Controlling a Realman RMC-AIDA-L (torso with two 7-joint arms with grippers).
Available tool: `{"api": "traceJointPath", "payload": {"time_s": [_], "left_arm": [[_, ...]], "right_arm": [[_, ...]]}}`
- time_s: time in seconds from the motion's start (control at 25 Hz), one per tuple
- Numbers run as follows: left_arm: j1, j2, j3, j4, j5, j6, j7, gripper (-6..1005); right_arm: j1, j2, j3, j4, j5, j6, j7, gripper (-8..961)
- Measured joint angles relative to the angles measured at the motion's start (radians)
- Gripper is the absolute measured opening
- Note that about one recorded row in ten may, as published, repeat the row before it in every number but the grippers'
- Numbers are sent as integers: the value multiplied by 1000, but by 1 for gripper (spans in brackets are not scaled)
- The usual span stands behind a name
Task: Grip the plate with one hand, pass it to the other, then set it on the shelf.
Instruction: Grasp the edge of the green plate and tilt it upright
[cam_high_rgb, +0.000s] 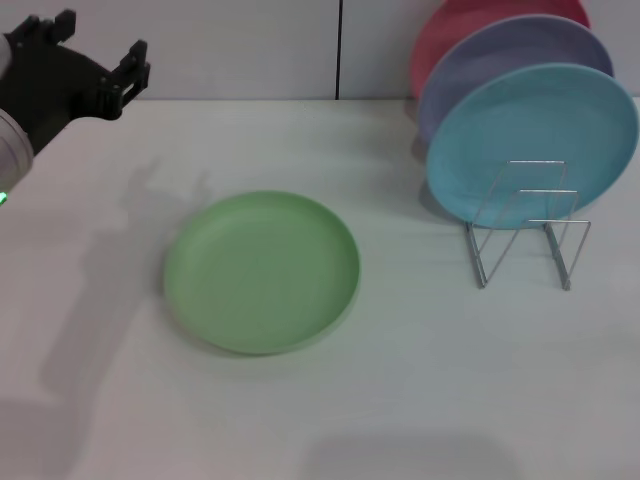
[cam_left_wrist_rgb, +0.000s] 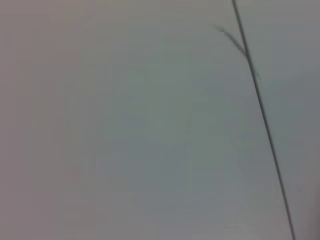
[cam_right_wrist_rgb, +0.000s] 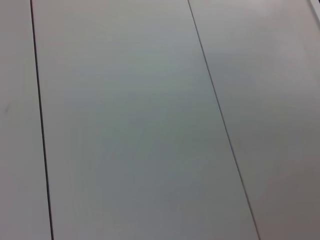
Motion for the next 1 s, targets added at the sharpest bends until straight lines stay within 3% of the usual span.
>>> {"api": "traceJointPath", "payload": {"time_s": [0.28,0.56,0.76,0.92,1.0], "left_arm": [[-89,3,-121,-41,1,-343,-189,753],[-72,3,-88,-57,14,-293,-238,806],[-80,0,-57,-57,129,-321,-248,813],[-149,2,-78,-46,178,-520,-322,813],[-158,2,-86,-48,181,-552,-348,813]], "right_arm": [[3,0,0,0,0,0,-1,817],[6,0,0,0,0,8,-2,818],[6,0,0,0,0,19,-2,818],[2,0,0,0,0,25,-2,818],[2,-1,0,0,0,24,-2,818]]}}
